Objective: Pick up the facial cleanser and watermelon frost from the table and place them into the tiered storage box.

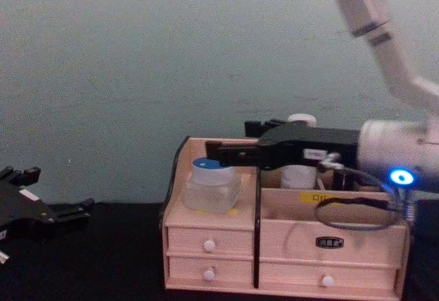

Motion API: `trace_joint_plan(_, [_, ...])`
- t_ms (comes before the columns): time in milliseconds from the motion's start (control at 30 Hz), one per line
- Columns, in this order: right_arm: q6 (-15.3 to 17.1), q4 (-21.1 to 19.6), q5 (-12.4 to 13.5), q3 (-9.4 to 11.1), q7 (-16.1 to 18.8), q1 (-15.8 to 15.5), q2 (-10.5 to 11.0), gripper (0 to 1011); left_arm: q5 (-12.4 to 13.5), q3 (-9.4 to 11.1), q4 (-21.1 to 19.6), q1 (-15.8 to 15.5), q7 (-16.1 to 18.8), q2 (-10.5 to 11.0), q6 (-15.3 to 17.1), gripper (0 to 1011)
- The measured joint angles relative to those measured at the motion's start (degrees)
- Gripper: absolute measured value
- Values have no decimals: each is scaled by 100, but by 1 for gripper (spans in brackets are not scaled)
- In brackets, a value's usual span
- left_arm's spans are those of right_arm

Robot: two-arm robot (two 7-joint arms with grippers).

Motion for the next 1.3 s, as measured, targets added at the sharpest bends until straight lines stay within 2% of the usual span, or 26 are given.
trace_joint_plan(67, [24, -232, 76, 31, 52, -135, 133, 1002, 0, 0, 0, 0, 0, 0, 0, 1001])
trace_joint_plan(167, [41, -823, 245, 82, 203, -515, 535, 1002, 0, 0, 0, -1, 0, 0, 0, 1001])
trace_joint_plan(367, [-11, -1540, 406, 201, 292, -1097, 1157, 1002, 0, 0, 0, 0, 0, 0, 0, 1001])
trace_joint_plan(467, [-31, -1975, 544, 409, 124, -1547, 1554, 1003, 0, 0, 0, 0, 0, 0, 0, 1002])
trace_joint_plan(533, [-52, -2139, 575, 539, -34, -1750, 1693, 1003, 0, 0, 0, 0, 0, 0, 0, 1001])
trace_joint_plan(567, [-79, -2281, 579, 688, -257, -1934, 1797, 1002, 0, 0, 0, 0, 0, 0, 0, 1001])
trace_joint_plan(600, [-79, -2281, 579, 688, -257, -1934, 1797, 1003, 0, 0, 0, 0, 0, 0, 0, 1001])
trace_joint_plan(633, [-101, -2387, 558, 857, -521, -2107, 1863, 1002, 0, 0, 0, 0, 0, 0, 0, 1001])
trace_joint_plan(667, [-107, -2435, 526, 954, -688, -2190, 1876, 1003, 0, 0, 0, 0, 0, 0, 0, 1001])
trace_joint_plan(700, [-118, -2487, 431, 1128, -1019, -2316, 1872, 1003, 0, 0, 0, 0, 0, 0, 0, 1001])
trace_joint_plan(733, [-118, -2487, 431, 1128, -1019, -2316, 1872, 1003, 0, 0, 0, 0, 0, 0, 0, 1001])
trace_joint_plan(767, [-112, -2504, 300, 1289, -1410, -2411, 1828, 1003, 0, 0, 0, 0, 0, 0, 0, 1002])
trace_joint_plan(800, [-92, -2503, 227, 1363, -1620, -2444, 1794, 1003, 0, 0, 0, 0, 0, 0, 0, 1001])
trace_joint_plan(833, [-14, -2477, 70, 1483, -2034, -2477, 1709, 1003, 0, 0, 0, 0, 0, 0, 0, 1001])
trace_joint_plan(900, [110, -2393, -116, 1591, -2498, -2480, 1586, 1002, 0, 0, 0, 0, 0, 0, 0, 1001])
trace_joint_plan(933, [209, -2266, -363, 1642, -2936, -2445, 1459, 1002, 0, 0, 0, 0, 0, 0, 0, 1001])
trace_joint_plan(967, [244, -2188, -498, 1651, -3148, -2415, 1391, 1003, 0, 0, 0, 0, 0, 0, 0, 1001])
trace_joint_plan(1000, [318, -2017, -745, 1653, -3512, -2355, 1267, 1003, 0, 0, 0, 0, 0, 0, 0, 1001])
trace_joint_plan(1067, [394, -1797, -954, 1649, -3819, -2272, 1113, 1003, 0, 0, 0, 0, 0, 0, 0, 1001])
trace_joint_plan(1300, [479, -1346, -1235, 1537, -4052, -2162, 818, 1002, 0, 0, 0, 0, 0, 0, 0, 1001])
